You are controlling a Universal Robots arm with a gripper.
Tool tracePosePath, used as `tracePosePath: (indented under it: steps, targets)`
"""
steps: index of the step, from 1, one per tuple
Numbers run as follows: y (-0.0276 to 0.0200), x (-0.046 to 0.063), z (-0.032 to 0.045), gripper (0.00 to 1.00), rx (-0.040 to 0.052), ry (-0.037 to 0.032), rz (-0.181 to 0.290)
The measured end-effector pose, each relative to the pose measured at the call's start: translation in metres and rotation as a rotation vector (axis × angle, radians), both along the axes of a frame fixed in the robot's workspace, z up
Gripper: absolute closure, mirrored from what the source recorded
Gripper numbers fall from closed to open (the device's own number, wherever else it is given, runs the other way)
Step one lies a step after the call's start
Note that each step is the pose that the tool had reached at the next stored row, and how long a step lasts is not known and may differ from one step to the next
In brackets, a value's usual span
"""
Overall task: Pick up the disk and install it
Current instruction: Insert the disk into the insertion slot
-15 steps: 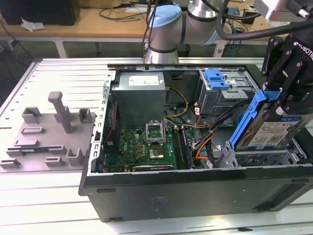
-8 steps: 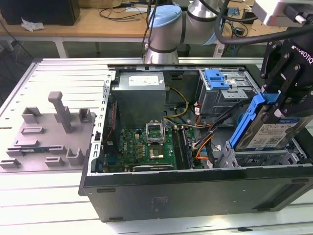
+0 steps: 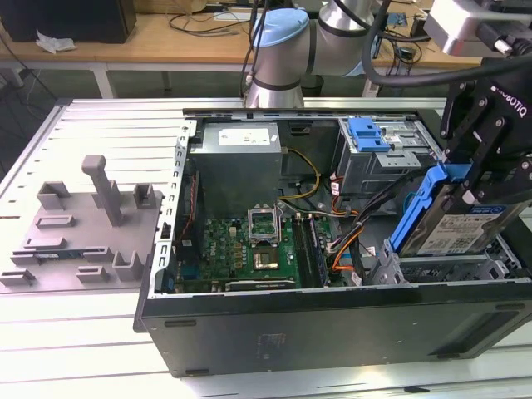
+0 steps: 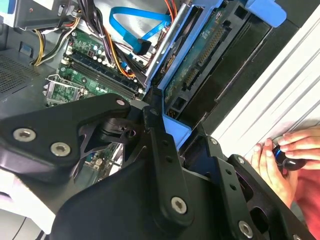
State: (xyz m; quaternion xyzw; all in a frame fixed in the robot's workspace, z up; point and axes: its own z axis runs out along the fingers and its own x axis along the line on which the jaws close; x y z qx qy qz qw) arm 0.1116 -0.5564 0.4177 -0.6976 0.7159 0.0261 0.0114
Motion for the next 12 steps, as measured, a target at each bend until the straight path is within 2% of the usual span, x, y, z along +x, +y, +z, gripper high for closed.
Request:
tracePosePath:
  steps: [12]
  targets:
    - [0.0,0.0,-0.0099,0.64,-0.0001,0.0,0.0]
